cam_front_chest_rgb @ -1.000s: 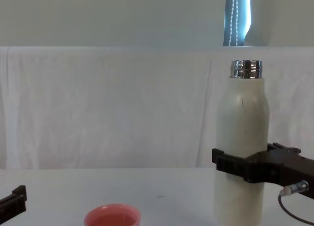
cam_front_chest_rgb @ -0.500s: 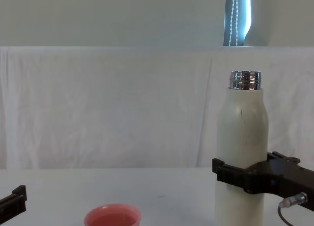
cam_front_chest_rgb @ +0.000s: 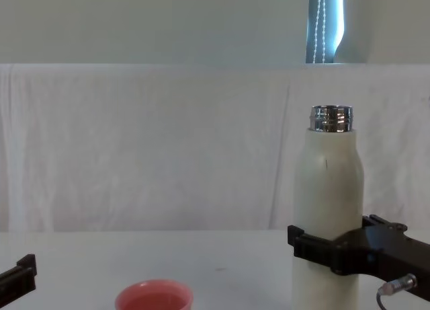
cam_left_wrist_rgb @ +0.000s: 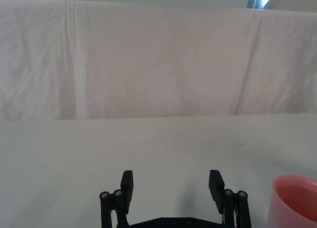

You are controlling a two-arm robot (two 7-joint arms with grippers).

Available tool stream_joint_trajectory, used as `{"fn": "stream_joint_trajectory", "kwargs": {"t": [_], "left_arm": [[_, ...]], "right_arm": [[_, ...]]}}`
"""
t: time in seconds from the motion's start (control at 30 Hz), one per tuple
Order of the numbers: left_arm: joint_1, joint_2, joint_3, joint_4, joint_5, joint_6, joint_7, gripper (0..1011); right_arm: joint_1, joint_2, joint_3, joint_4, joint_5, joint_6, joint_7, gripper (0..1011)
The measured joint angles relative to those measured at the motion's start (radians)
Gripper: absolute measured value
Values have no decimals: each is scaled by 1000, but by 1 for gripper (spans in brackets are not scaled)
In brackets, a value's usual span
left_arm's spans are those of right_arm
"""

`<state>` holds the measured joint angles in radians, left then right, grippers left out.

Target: Grasp the thermos with one hand and pour water into the cup lid.

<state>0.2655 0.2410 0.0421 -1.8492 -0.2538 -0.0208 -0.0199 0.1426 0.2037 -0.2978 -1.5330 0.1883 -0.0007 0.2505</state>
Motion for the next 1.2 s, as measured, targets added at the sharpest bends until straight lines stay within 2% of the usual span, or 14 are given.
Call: {"fn": "stream_joint_trajectory", "kwargs": {"t": [1.2], "left_arm": [[0, 0, 0, 0, 0, 0, 0, 1001]], "right_arm": [[-3, -5, -5, 33, -18, -29, 16, 956]]}}
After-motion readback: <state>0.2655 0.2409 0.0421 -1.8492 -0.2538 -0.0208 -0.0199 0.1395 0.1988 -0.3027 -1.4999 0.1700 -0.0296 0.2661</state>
